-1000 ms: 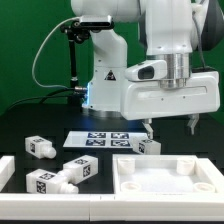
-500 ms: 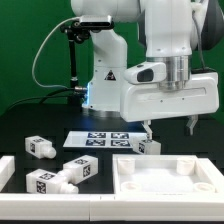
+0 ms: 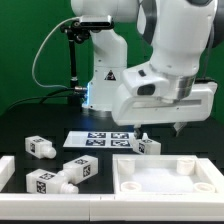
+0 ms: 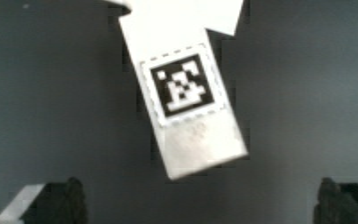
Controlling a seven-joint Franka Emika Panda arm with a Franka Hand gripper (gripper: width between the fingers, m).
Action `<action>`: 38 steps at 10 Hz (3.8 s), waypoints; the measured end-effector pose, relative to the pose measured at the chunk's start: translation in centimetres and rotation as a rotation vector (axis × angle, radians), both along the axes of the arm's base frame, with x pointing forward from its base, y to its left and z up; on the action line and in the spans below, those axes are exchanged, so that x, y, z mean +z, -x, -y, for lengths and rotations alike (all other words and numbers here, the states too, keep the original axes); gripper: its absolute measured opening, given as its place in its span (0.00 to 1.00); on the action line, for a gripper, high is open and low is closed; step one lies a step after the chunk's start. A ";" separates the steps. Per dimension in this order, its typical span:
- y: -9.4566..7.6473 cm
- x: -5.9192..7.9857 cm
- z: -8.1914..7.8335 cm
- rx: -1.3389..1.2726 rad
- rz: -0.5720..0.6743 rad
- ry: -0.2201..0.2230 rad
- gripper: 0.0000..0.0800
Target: Assemble one leg
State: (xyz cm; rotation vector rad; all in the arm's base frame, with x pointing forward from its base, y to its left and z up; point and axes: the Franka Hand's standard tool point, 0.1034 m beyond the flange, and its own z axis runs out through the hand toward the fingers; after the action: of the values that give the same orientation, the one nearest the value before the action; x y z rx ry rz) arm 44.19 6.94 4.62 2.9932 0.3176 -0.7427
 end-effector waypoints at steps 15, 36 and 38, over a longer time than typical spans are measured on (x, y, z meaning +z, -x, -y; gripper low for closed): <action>1.9 -3.8 0.2 -0.013 -0.455 0.186 0.56; -14.0 9.7 -4.0 -0.260 0.296 -0.067 0.36; -17.5 9.9 -4.6 -0.183 0.502 -0.119 0.36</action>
Offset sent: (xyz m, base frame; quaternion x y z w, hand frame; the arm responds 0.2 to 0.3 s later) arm -0.0112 0.0005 -0.0162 -0.0665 -0.2809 -0.0106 0.9574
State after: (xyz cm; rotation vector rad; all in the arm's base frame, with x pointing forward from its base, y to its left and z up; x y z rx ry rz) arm 61.68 11.55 14.56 3.2070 0.0653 0.0420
